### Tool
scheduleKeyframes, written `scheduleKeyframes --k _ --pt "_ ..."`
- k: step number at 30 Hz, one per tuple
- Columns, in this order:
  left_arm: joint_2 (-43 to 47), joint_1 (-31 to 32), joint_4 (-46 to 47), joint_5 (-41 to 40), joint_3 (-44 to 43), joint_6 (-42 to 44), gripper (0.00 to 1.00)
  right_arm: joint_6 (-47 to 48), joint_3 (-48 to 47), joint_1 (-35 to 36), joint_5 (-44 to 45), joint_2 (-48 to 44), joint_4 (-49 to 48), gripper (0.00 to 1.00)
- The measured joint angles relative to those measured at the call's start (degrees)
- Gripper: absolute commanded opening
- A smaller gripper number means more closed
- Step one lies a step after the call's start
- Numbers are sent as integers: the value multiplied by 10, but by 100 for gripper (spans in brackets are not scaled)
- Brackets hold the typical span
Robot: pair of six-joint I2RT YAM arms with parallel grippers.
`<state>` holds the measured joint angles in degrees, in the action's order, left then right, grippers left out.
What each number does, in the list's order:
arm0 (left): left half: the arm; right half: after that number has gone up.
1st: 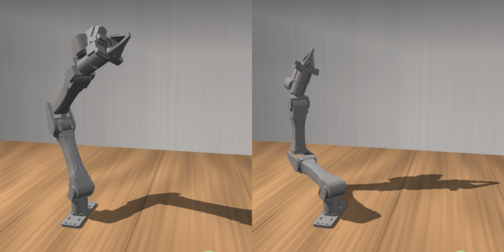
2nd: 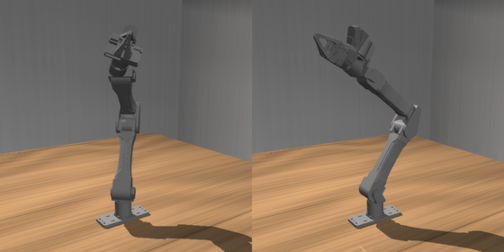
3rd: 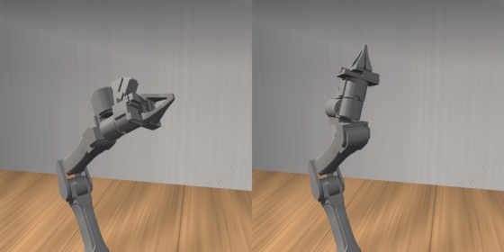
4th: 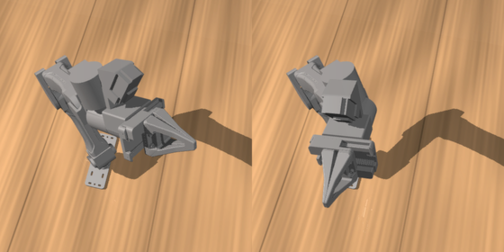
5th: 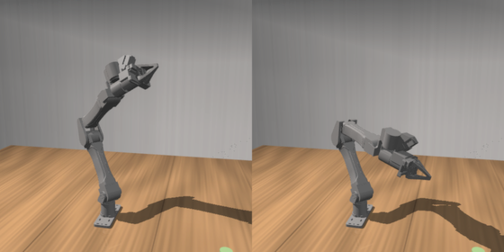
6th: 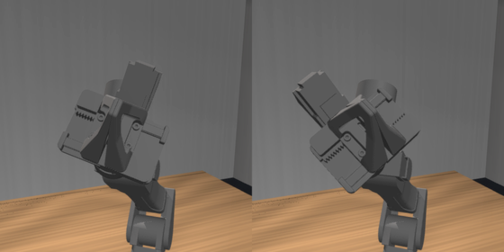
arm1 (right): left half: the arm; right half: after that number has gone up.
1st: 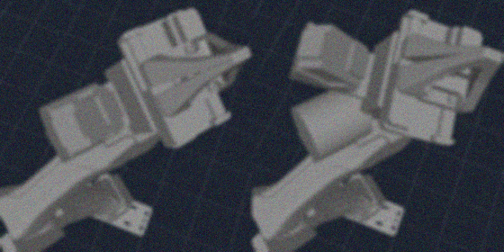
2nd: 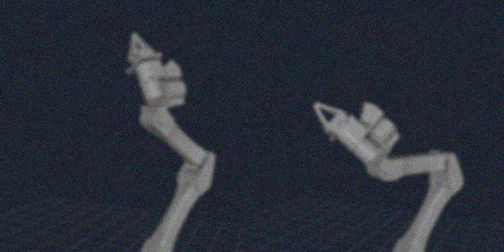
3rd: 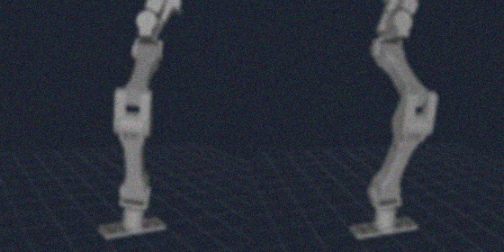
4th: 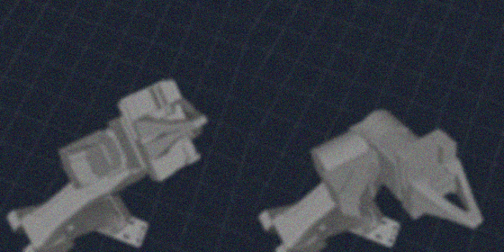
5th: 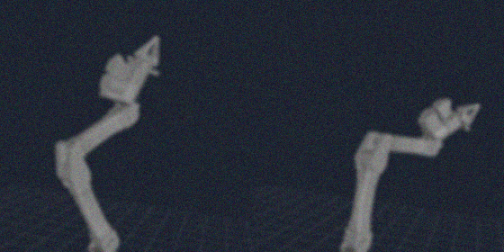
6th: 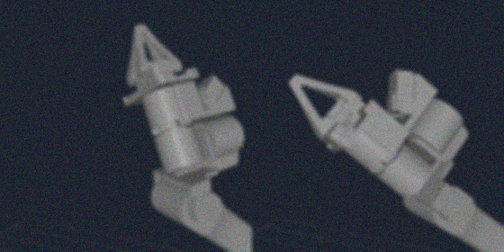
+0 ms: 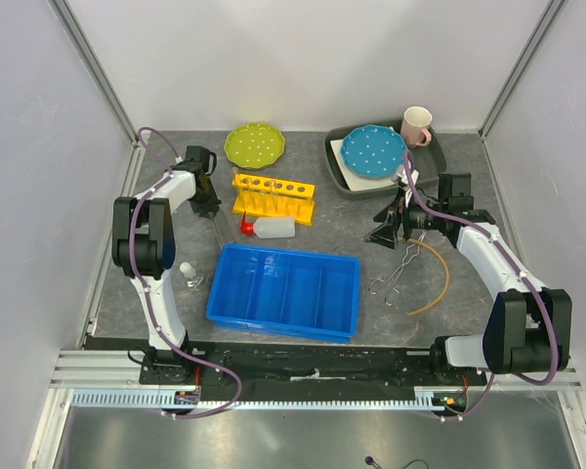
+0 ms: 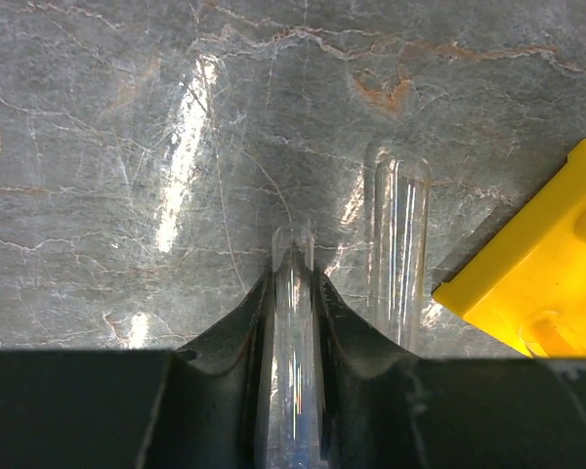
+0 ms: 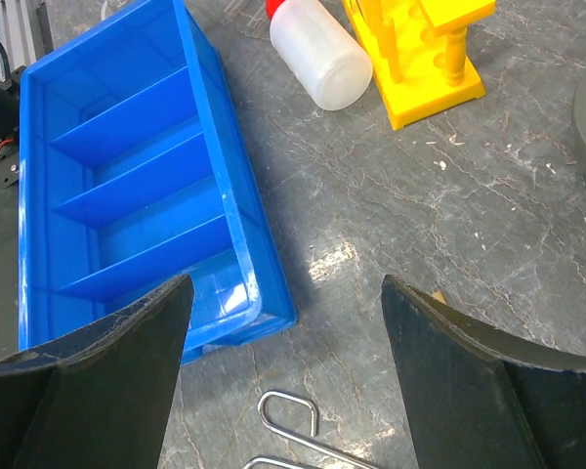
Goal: Organize the chemistry lab equipment
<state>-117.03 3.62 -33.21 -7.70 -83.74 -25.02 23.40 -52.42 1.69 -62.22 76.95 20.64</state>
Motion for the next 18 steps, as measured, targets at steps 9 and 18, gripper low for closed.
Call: scheduleKeyframes --k 9,18 --pt "29 -17 26 2 23 10 19 0 0 -5 -5 0 0 86" --pt "122 -29 71 8 56 41 18 0 0 -5 -10 0 0 86"
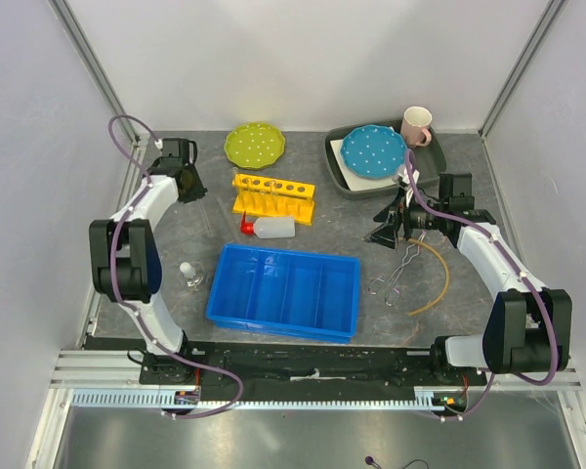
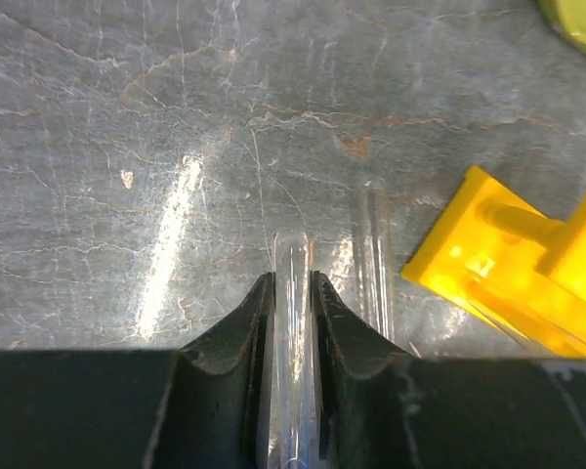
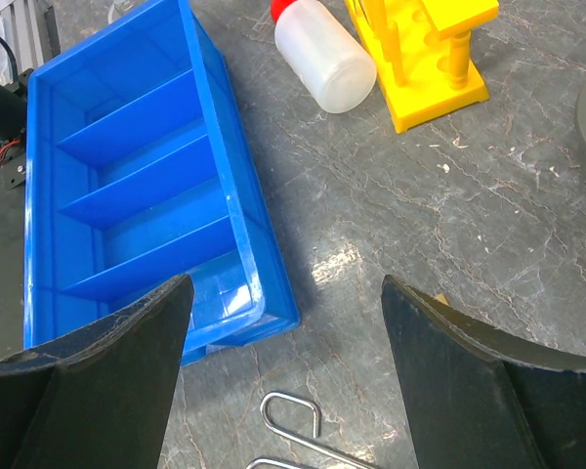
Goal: Organize the chemistry lab equipment
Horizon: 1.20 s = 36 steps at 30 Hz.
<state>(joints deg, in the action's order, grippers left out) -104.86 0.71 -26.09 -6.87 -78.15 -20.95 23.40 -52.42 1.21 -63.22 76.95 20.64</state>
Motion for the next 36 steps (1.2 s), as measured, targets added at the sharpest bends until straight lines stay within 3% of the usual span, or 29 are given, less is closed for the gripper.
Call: scheduleKeyframes --k 11,19,27,32,36 --pt "173 0 57 63 81 45 18 9 0 -2 -10 0 10 85" --pt "318 10 121 185 143 42 17 13 -68 10 -41 20 74 85" --pt "405 143 194 252 180 -4 17 -9 -260 116 -30 70 184 85" --pt "414 231 240 247 183 -46 17 -126 -275 197 7 70 136 85" --pt "414 285 272 233 183 -70 17 -233 -275 210 31 70 66 84"
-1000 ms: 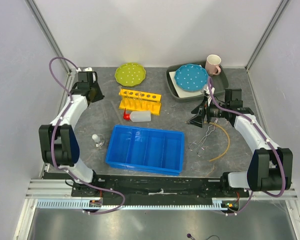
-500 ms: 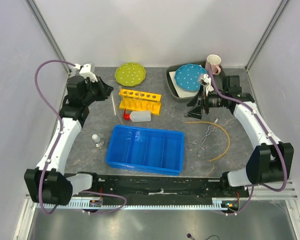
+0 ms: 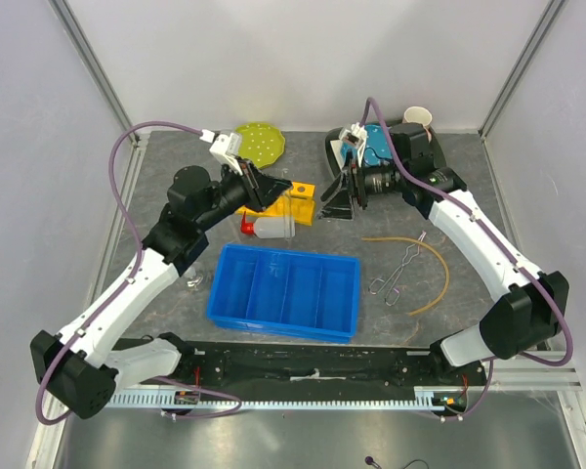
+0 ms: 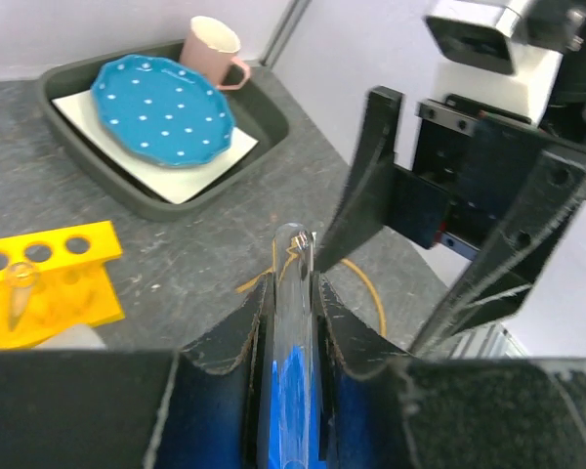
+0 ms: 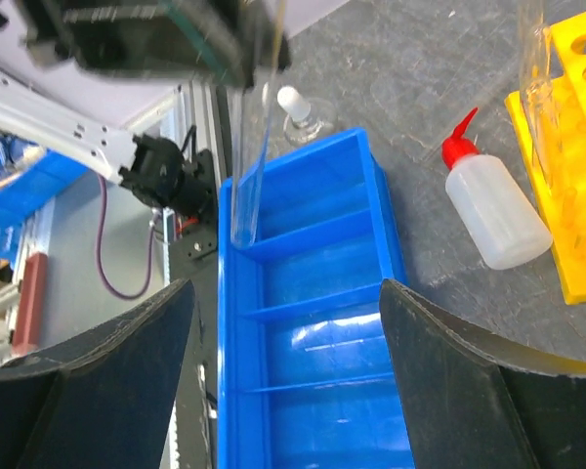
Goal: Organize the chemistry lab equipment
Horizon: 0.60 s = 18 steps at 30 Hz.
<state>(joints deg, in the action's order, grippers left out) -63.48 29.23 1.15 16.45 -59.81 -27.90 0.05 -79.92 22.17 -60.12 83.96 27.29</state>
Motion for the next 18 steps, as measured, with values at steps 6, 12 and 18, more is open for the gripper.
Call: scheduleKeyframes --k 6,12,18 --pt "-7 53 27 -25 0 -15 17 -102 0 17 9 0 -71 83" --pt "-17 82 37 -50 0 -17 17 -180 7 44 8 0 -133 81" --pt "-25 97 37 -70 0 -17 17 -229 14 60 9 6 -174 68"
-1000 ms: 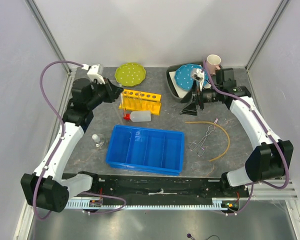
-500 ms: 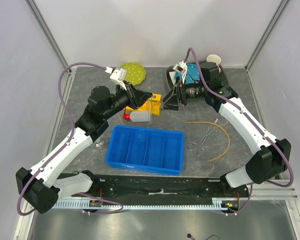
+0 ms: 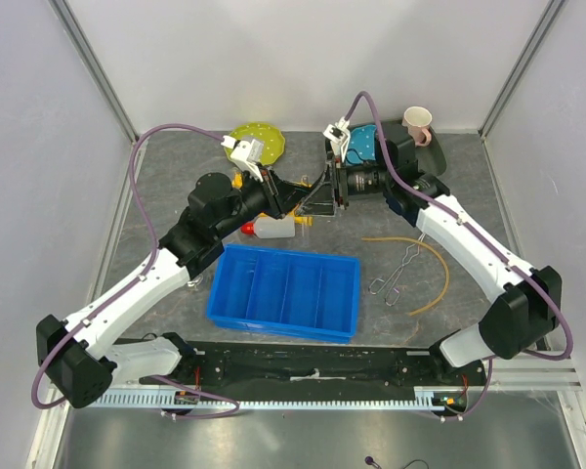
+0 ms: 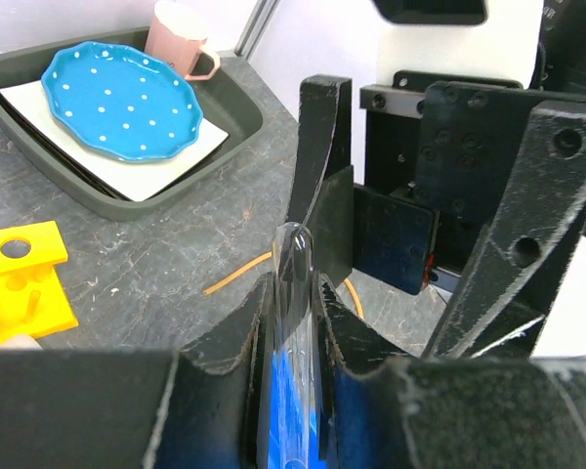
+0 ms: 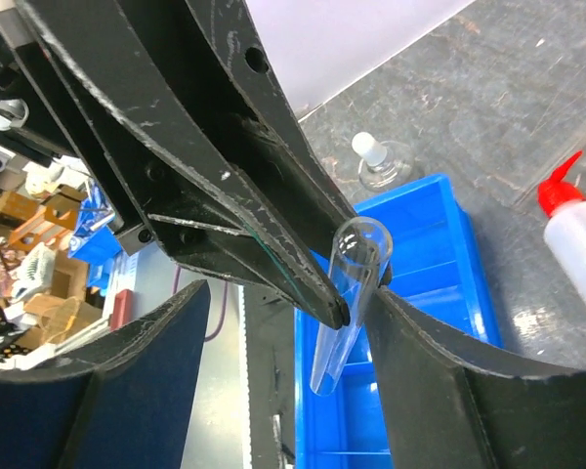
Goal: Organize the chemistry lab equipment
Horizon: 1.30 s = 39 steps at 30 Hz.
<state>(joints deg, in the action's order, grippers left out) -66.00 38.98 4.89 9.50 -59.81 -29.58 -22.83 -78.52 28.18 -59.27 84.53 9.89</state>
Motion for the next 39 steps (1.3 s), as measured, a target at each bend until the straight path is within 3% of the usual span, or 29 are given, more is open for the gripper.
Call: scheduleKeyframes --k 4,7,13,16,21,27,32,39 --pt "0 4 0 -4 0 0 17 -17 9 4 0 5 -13 58" --pt "0 4 0 -5 0 0 17 -26 19 5 0 9 -18 42" --pt "4 6 0 -4 0 -1 19 -42 36 3 2 9 -39 23" --pt "7 6 -1 -5 0 -1 29 -51 43 4 0 9 -57 17" --pt "12 5 -1 -14 0 -4 64 -71 53 4 -8 9 -77 15" --pt "46 5 -17 -23 -1 -7 83 -76 71 5 -8 6 -86 15" --pt "103 5 -48 -29 -1 9 91 -70 79 0 -6 -9 -87 15" --pt "170 4 -69 39 19 25 87 -59 79 -29 -2 -32 -90 16"
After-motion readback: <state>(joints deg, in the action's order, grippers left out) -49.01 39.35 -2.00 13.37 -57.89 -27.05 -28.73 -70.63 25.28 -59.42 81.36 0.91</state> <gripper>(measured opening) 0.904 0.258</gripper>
